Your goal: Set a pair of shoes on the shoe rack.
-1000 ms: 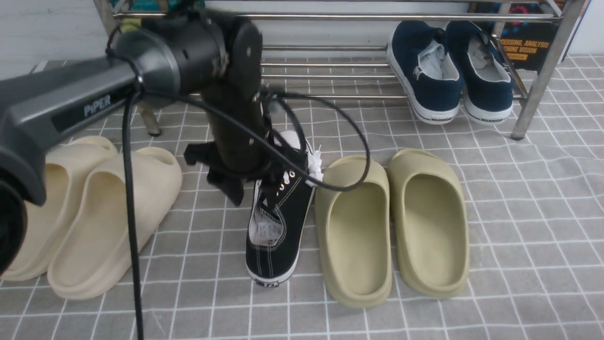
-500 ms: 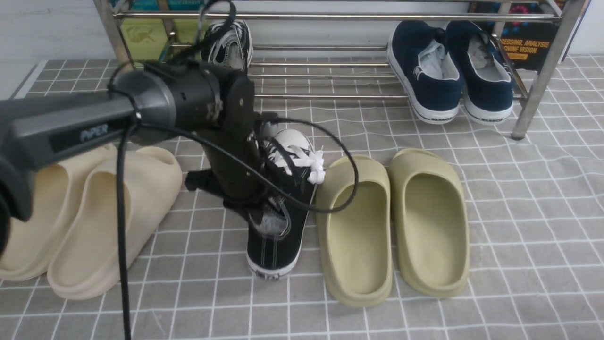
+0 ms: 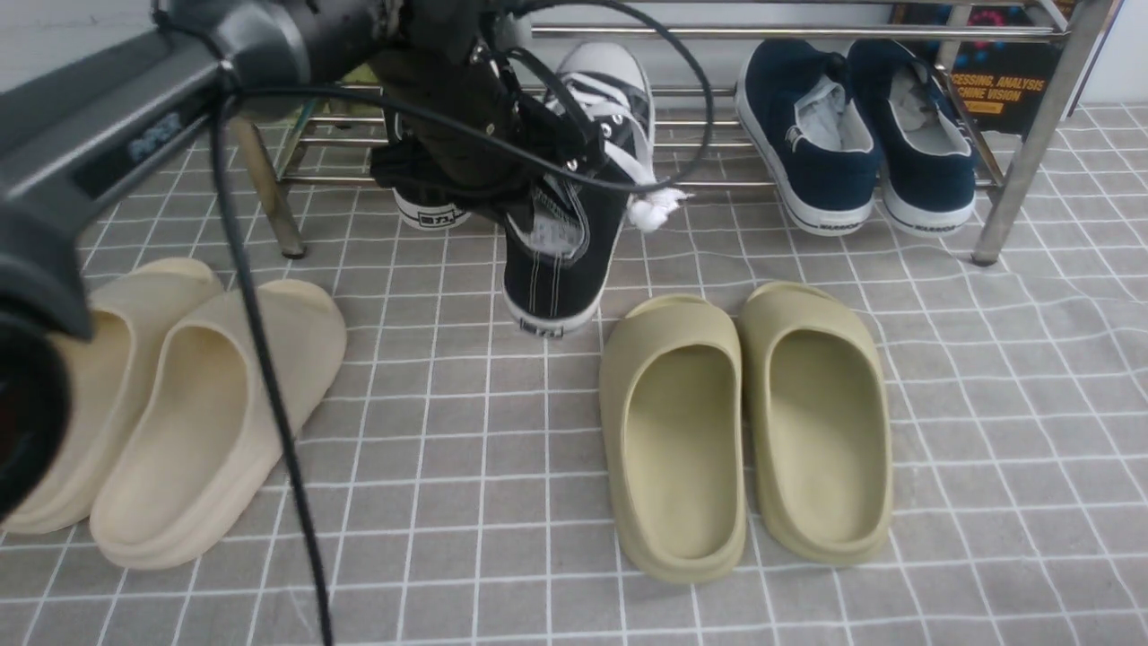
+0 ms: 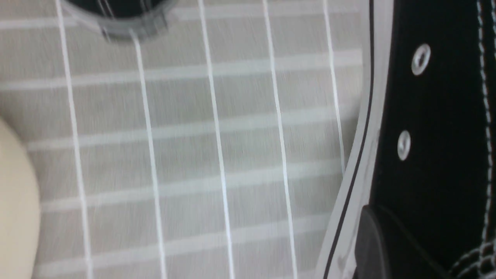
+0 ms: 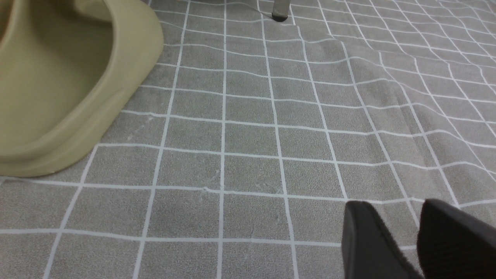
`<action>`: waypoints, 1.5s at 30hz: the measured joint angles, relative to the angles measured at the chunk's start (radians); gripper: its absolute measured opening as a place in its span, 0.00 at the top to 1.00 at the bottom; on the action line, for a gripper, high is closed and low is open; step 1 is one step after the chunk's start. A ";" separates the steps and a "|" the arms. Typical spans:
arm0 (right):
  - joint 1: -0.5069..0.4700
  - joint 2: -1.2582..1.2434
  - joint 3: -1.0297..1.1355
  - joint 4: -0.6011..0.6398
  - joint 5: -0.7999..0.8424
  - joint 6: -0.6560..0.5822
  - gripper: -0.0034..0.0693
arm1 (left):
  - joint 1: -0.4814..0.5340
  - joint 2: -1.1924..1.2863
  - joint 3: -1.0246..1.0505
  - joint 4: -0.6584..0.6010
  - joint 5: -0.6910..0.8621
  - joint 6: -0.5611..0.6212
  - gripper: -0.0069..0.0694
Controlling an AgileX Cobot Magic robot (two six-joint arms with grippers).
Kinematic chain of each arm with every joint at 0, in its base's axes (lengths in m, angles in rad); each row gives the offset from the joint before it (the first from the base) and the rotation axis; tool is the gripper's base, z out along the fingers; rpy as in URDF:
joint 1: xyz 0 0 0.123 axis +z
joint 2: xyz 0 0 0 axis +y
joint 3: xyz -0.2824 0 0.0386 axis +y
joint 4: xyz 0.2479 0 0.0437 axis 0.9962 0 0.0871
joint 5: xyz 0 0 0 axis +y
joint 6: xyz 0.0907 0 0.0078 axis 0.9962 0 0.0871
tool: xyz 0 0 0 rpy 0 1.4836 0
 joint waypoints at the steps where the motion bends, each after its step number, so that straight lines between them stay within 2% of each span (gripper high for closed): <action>1: 0.000 0.000 0.000 0.000 0.000 0.000 0.62 | 0.007 0.021 -0.013 0.001 -0.014 -0.012 0.93; 7: 0.000 0.000 0.000 0.000 0.000 0.000 0.62 | 0.052 0.138 -0.105 0.003 -0.160 -0.106 0.93; 11: 0.000 0.000 0.000 0.000 0.000 0.000 0.62 | 0.061 0.165 -0.106 0.020 -0.284 -0.128 0.93; 16: 0.000 0.000 0.000 0.000 0.000 0.000 0.62 | 0.061 0.187 -0.106 0.036 -0.356 -0.132 0.92; 20: 0.000 0.000 0.000 0.000 0.000 0.000 0.62 | 0.061 0.206 -0.106 0.073 -0.419 -0.132 0.85; 22: 0.000 0.000 0.000 0.000 0.000 0.000 0.62 | 0.061 0.213 -0.112 0.089 -0.474 -0.133 0.73; 24: 0.000 0.000 0.000 0.000 0.000 0.000 0.62 | 0.061 0.211 -0.115 0.091 -0.485 -0.133 0.68; 25: 0.000 0.000 0.000 0.000 0.000 0.000 0.62 | 0.061 0.206 -0.117 0.091 -0.497 -0.133 0.61; 30: 0.000 0.000 0.000 0.000 0.000 0.000 0.62 | 0.058 0.161 -0.117 0.078 -0.451 -0.133 0.51; 34: 0.000 0.000 0.000 0.000 0.000 0.000 0.62 | 0.058 0.093 -0.117 0.071 -0.338 -0.124 0.54; 37: 0.000 0.000 0.000 0.000 0.000 0.000 0.62 | 0.058 0.048 -0.118 0.071 -0.213 -0.068 0.64; 41: 0.000 0.000 0.000 0.000 0.000 0.000 0.62 | 0.058 0.016 -0.118 0.071 -0.031 0.042 0.83; 42: 0.000 0.000 0.000 0.000 0.000 0.000 0.62 | 0.058 0.014 -0.118 0.071 -0.021 0.049 0.83; 43: 0.000 0.000 0.000 0.000 0.000 0.000 0.62 | 0.058 -0.007 -0.118 0.071 0.052 0.105 0.91; 45: 0.000 0.000 0.000 0.000 0.000 0.000 0.62 | 0.058 -0.041 -0.118 0.063 0.107 0.155 0.93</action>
